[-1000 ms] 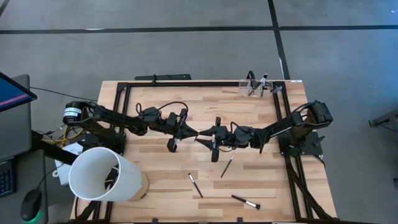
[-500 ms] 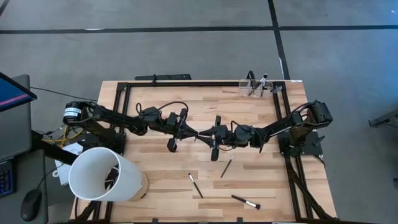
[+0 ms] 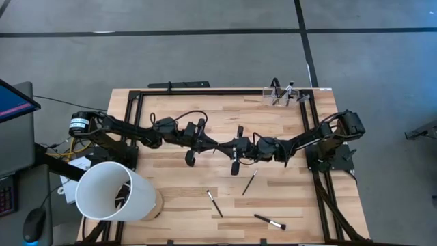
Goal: Put items in baskets/containers
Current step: Put the black eyeshadow brush into the middle section of the transparent organizer
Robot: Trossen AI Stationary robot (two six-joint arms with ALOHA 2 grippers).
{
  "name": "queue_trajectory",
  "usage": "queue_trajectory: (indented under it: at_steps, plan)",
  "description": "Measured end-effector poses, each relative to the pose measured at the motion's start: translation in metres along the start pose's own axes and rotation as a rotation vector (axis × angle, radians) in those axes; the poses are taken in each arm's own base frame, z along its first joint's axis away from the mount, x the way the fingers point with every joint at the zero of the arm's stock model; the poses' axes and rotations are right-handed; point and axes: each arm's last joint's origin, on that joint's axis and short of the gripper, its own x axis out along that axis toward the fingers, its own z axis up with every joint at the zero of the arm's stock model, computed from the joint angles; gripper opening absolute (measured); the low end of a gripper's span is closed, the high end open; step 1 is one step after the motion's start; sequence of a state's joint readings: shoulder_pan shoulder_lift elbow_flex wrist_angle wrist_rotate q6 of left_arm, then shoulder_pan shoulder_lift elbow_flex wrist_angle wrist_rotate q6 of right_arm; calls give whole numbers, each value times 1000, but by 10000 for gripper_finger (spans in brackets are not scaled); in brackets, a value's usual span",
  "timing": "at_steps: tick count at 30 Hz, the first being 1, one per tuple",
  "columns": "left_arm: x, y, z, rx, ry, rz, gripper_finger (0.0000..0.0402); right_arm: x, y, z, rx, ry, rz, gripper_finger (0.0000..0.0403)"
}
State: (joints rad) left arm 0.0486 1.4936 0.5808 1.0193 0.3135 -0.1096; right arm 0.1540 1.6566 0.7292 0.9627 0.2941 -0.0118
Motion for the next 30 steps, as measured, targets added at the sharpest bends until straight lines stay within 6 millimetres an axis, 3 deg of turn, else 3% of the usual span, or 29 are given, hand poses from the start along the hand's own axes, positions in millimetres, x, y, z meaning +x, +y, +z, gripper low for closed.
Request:
queue_trajectory:
  at_steps: [8,13,21,30]
  plan:
    - [0,2,-2,-16,10,74,149,-5,-7,5,3,76,-72,4]
    - [-3,2,6,-9,-7,75,188,-13,-12,7,-39,184,-156,3]
    - [-17,-1,7,-5,5,148,190,-51,-32,-6,-46,200,-335,1]
    - [-20,1,5,-8,7,183,176,-94,-99,-19,29,183,-702,1]
